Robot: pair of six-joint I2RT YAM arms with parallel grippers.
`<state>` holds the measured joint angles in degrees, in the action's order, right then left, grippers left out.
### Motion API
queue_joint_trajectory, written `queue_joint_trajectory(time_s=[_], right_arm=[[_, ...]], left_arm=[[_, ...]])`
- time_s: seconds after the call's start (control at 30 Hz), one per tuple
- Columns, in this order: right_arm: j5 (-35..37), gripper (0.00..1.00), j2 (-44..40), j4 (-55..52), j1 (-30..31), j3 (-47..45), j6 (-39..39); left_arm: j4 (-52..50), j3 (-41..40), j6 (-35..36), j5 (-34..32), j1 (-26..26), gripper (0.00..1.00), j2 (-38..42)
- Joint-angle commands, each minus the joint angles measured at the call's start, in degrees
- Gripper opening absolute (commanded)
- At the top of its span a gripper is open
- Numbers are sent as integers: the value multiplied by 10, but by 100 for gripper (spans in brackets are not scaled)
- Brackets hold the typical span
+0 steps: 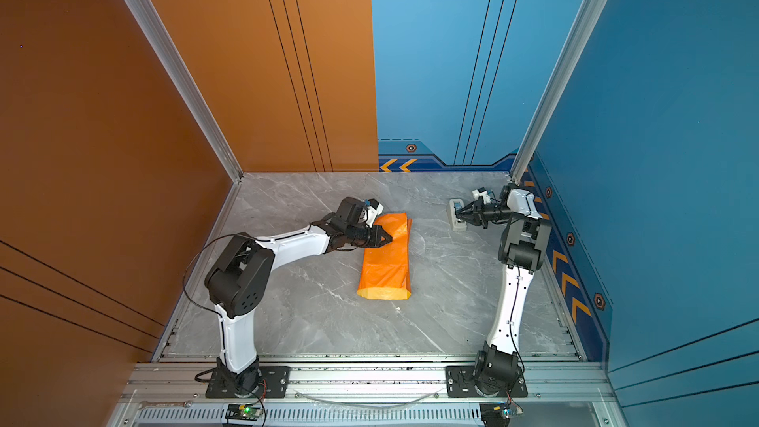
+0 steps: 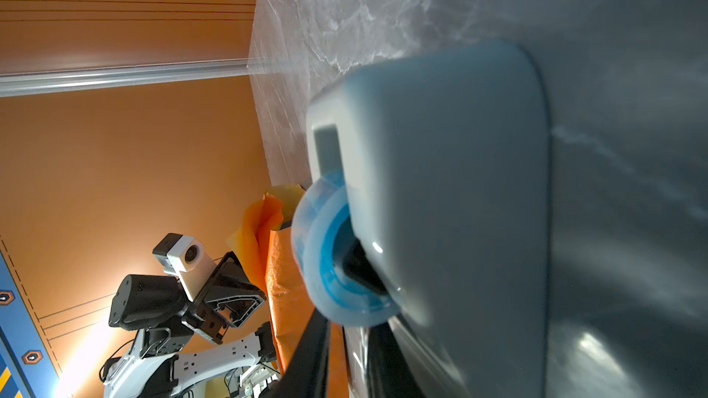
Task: Wrap a gift box in wrapping paper
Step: Tear off the tape with the cutter.
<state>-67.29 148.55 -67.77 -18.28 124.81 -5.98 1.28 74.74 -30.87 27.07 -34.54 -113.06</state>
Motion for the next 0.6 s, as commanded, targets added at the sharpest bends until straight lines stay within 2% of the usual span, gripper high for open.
queue_joint_trajectory(time_s=[0.0,0.43,0.57], right_arm=[[18,17,7,8,-6,-13,6],[22,1,-30,32,-5,-44,28],[22,0,-50,50,-5,-56,48]], left_arm=[[-76,-9,8,-40,-3,17,-40],[-76,-9,9,-42,-4,17,-38],[-76,-7,8,-43,-5,17,-38]])
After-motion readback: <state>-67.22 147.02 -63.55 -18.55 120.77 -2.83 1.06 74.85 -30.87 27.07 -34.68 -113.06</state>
